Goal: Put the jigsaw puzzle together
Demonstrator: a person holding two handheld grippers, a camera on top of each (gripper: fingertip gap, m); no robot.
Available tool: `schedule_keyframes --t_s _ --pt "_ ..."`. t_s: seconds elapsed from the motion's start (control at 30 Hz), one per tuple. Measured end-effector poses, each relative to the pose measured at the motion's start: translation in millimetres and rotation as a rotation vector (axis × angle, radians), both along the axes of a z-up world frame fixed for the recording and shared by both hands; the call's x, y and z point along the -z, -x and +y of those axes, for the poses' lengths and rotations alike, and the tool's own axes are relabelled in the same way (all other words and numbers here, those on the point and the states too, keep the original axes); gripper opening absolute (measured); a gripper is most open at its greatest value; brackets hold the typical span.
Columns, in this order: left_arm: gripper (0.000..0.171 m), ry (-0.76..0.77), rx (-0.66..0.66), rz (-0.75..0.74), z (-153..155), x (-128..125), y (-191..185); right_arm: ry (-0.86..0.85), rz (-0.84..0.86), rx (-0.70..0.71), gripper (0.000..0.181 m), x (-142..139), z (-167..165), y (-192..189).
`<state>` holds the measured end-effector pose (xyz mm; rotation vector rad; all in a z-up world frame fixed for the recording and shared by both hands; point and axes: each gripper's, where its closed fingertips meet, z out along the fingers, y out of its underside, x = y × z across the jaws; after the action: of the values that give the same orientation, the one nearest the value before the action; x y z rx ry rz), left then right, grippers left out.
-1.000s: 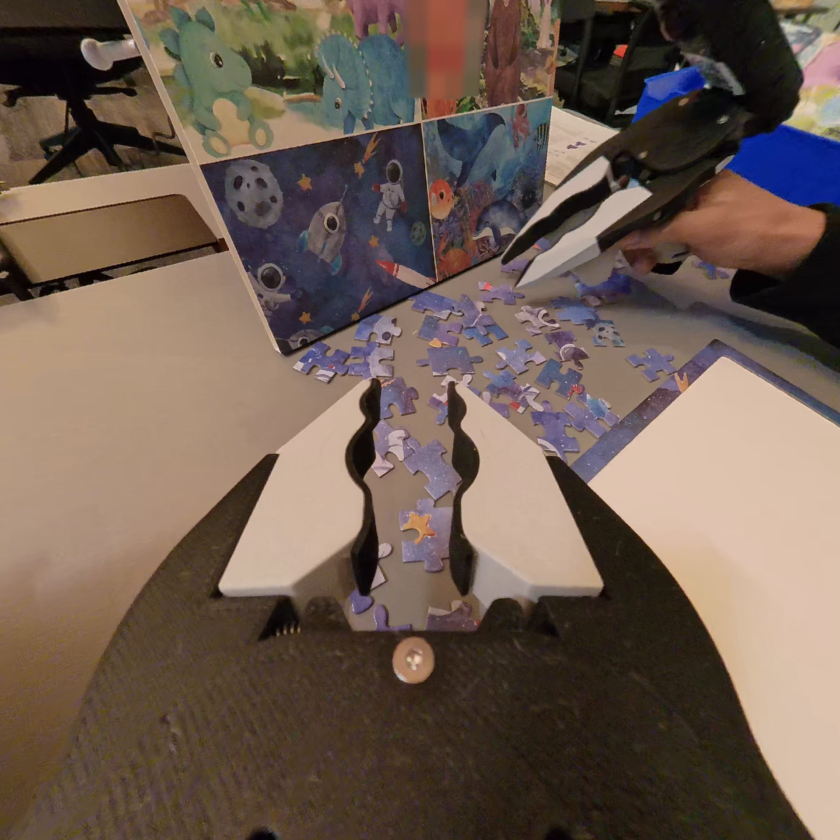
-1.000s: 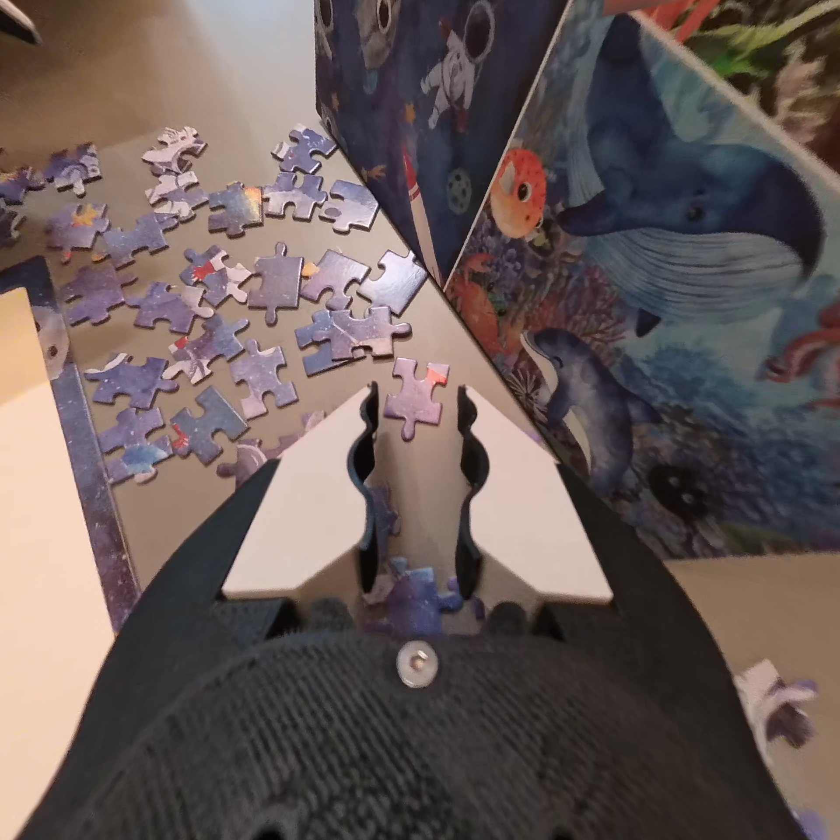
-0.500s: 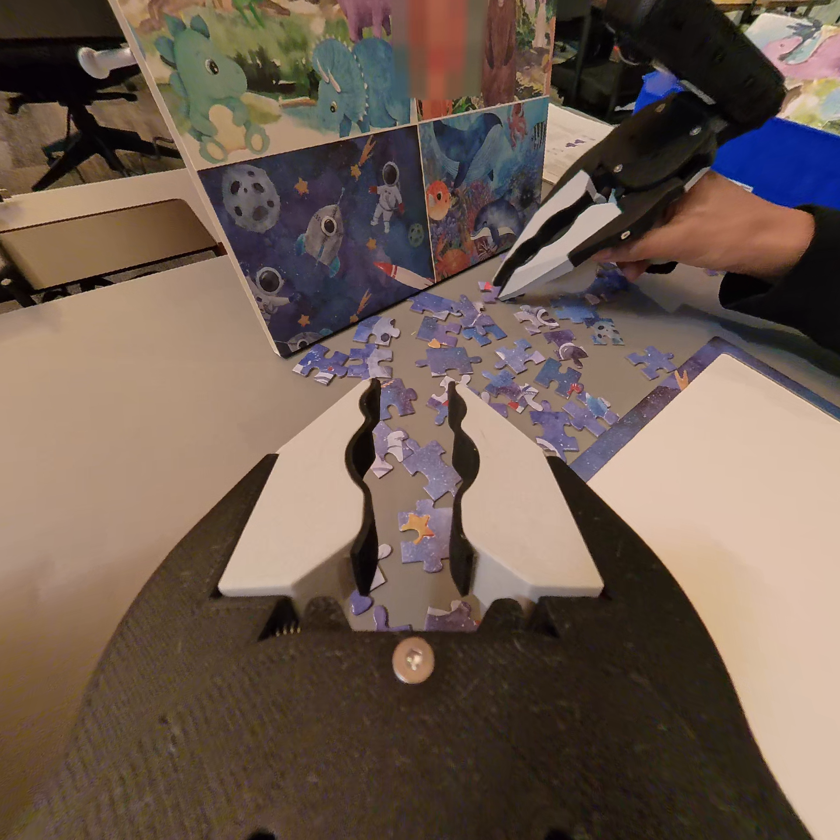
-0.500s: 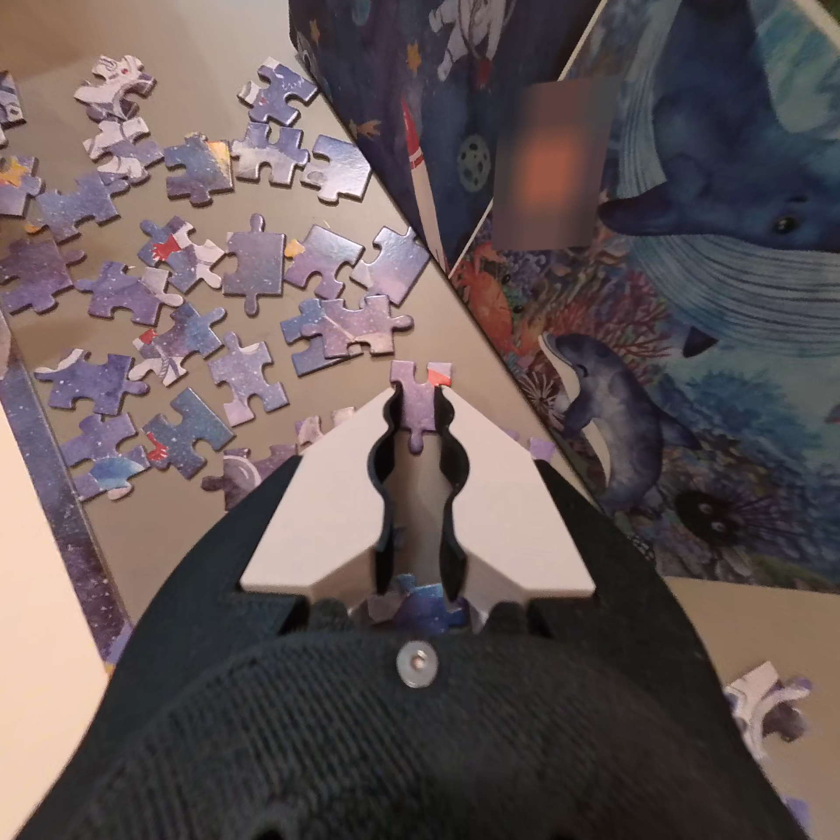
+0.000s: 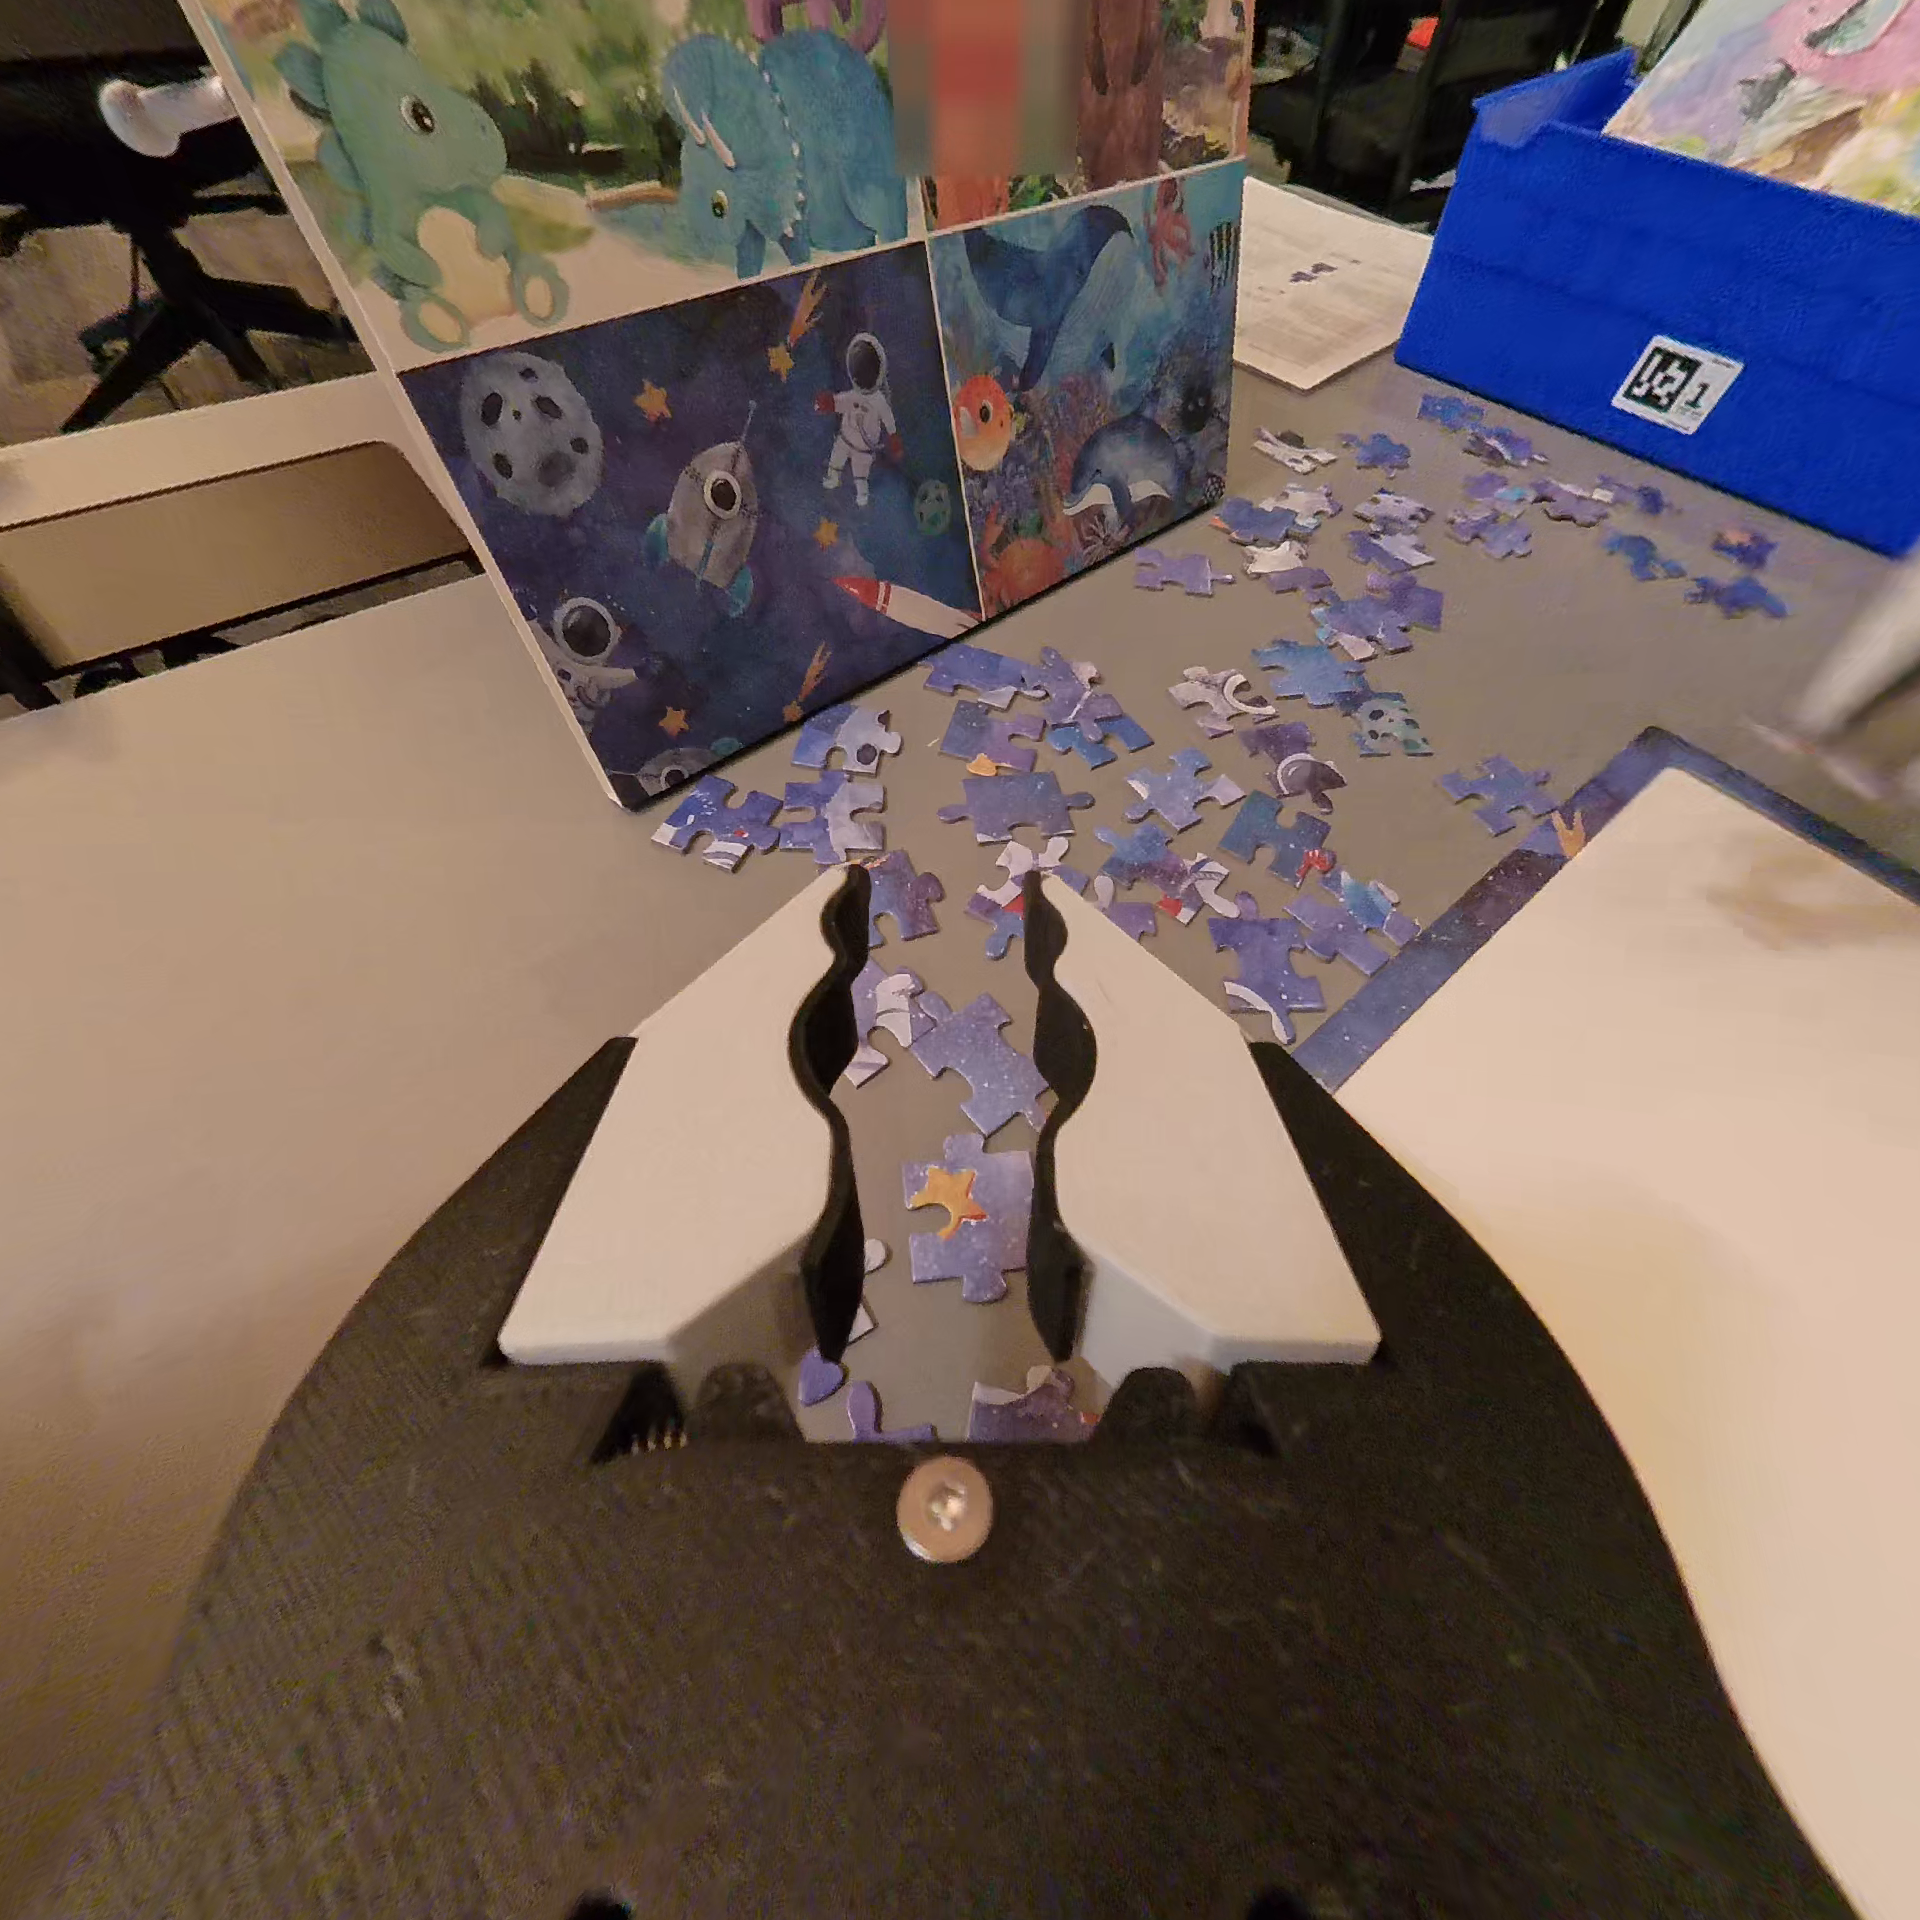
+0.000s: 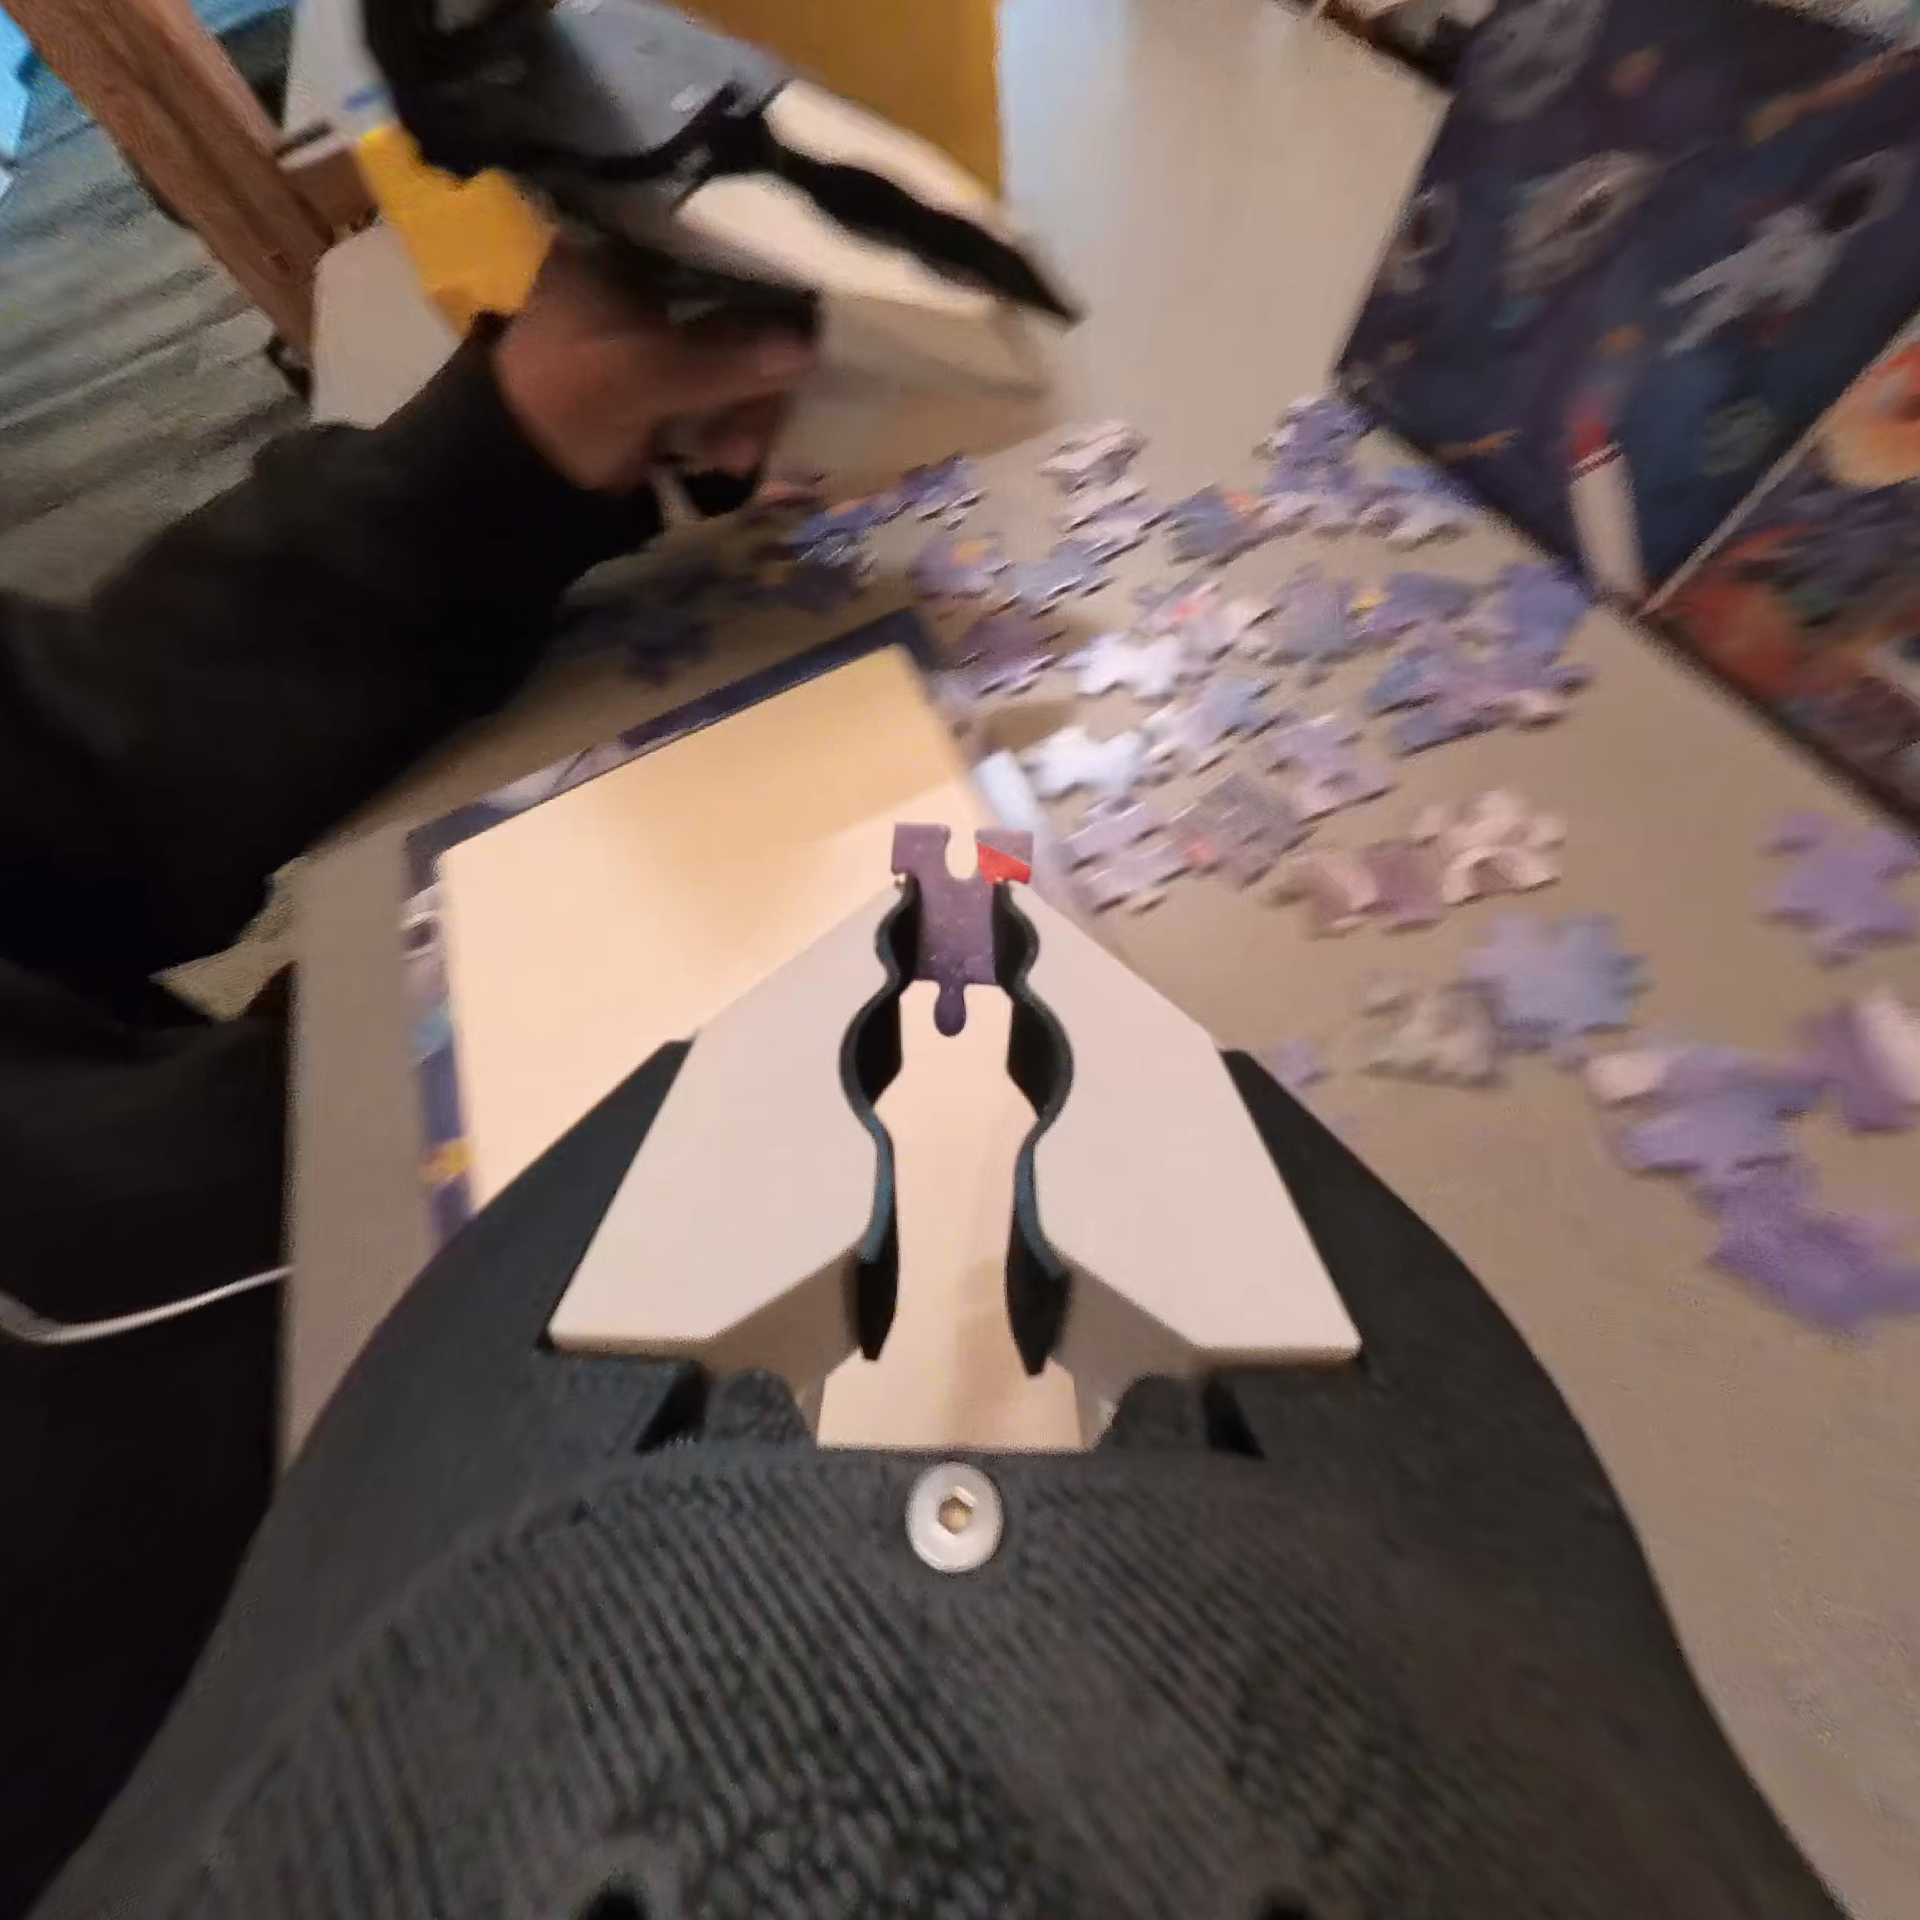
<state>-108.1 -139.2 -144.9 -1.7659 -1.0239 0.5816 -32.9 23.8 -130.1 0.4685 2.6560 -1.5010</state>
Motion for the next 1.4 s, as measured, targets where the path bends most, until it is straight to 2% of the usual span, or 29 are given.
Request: schedule_keyframes --t_s 0.1,0.17,0.3,0.37,0.43,0.53,0.63,0.77,0.83,0.97,1.13,1.4 --pt "0.029 -0.003 0.011 0.001 4 0 -1 -0.044 -0.035 0.016 0.012 14 11 -57" --pt "0.029 -0.002 0.021 0.005 8 -1 -2 -0.081 -0.080 0.052 0.011 28 16 -81" --pt "0.029 -0.021 0.046 0.018 21 -6 -8 -0.166 -0.103 0.178 0.013 53 29 -94" --pt "0.029 -0.081 0.072 0.023 35 -13 -16 -0.183 -0.155 0.178 0.027 60 28 -106" --pt "0.029 -0.153 0.119 0.018 56 -19 -28 -0.207 -0.141 0.161 0.031 61 30 -113" --pt "0.032 -0.147 0.188 0.010 86 -25 -48 -0.196 -0.069 0.183 0.032 49 43 -104" --pt "0.035 -0.072 0.268 0.000 120 -24 -78 -0.133 -0.084 0.168 0.031 42 53 -102" --pt "0.043 -0.015 0.405 -0.107 171 2 -140 -0.096 -0.169 0.136 0.032 55 54 -113" --pt "0.047 0.040 0.426 -0.153 186 19 -170 -0.113 -0.156 0.117 0.032 63 54 -115" --pt "0.052 0.127 0.376 -0.179 200 42 -194 -0.136 -0.095 0.108 0.029 68 56 -106" --pt "0.047 0.212 0.329 -0.250 202 62 -188 -0.105 -0.062 0.125 0.029 60 61 -88" --pt "0.042 0.248 0.312 -0.250 202 68 -182 -0.006 -0.037 0.160 0.025 48 72 -71"
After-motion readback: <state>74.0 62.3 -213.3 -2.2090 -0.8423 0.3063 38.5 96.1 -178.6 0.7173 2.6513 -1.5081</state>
